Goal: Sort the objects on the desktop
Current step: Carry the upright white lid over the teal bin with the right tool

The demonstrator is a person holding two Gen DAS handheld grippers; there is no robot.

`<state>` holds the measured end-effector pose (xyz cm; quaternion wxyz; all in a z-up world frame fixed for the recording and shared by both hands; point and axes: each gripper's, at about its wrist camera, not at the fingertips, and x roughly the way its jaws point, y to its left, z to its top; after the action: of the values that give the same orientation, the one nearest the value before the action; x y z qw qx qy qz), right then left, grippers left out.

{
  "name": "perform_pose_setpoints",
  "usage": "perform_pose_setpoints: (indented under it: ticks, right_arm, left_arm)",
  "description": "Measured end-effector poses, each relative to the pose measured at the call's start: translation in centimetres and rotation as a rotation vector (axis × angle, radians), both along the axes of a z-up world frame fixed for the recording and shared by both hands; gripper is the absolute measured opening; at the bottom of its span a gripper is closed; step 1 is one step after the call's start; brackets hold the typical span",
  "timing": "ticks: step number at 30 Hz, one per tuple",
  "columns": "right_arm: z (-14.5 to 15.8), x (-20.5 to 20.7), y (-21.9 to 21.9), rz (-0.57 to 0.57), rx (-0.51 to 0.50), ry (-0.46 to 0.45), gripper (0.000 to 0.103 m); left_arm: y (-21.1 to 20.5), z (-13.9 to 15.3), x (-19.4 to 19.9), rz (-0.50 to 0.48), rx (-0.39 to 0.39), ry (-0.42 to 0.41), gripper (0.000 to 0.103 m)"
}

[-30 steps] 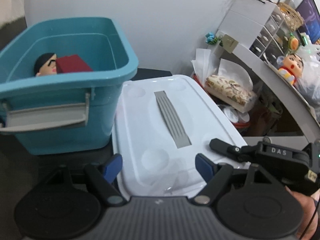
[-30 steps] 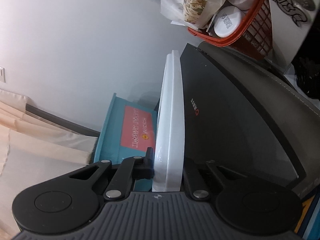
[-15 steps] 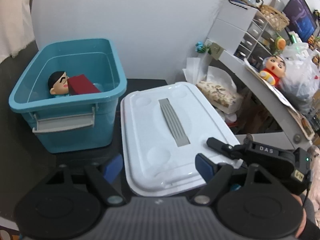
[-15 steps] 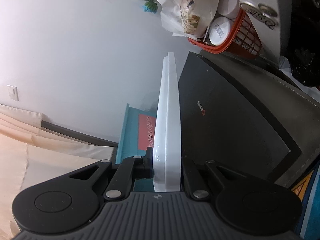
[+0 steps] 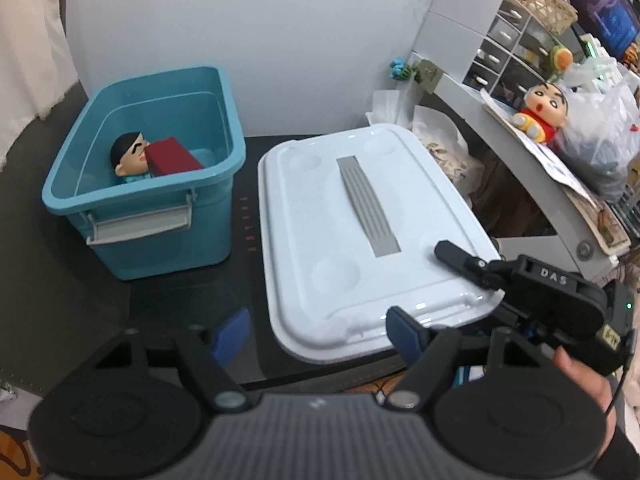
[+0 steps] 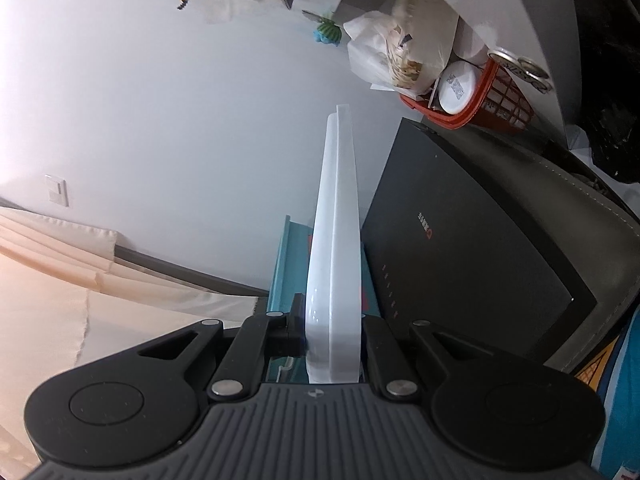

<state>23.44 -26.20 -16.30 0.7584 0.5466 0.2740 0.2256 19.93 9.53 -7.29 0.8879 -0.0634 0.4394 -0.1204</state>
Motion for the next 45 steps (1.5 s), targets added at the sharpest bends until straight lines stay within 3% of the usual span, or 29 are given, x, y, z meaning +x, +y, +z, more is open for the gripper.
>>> perform_pose_setpoints:
  ticks: [18,24,45]
  right_arm:
    - [1.1,-2.7,-0.6,-0.038,0.143,-0.073,0.009]
    - [1.7,-2.8,-0.3,-0.038,0.163,-0.1,0.009]
    - [2.7,-1.3,3.4,0.022,0.177,-0.113,0.009]
  left_arm:
    - [1.2,2.8,-3.3,-0.025,-0.023,-0.083,0.079]
    - [1.2,3.7,-3.8,-0.027,-0.028,-0.122,0.079]
    - [4.0,3.2,-4.4,-0.006,-0.047,-0.135,0.079]
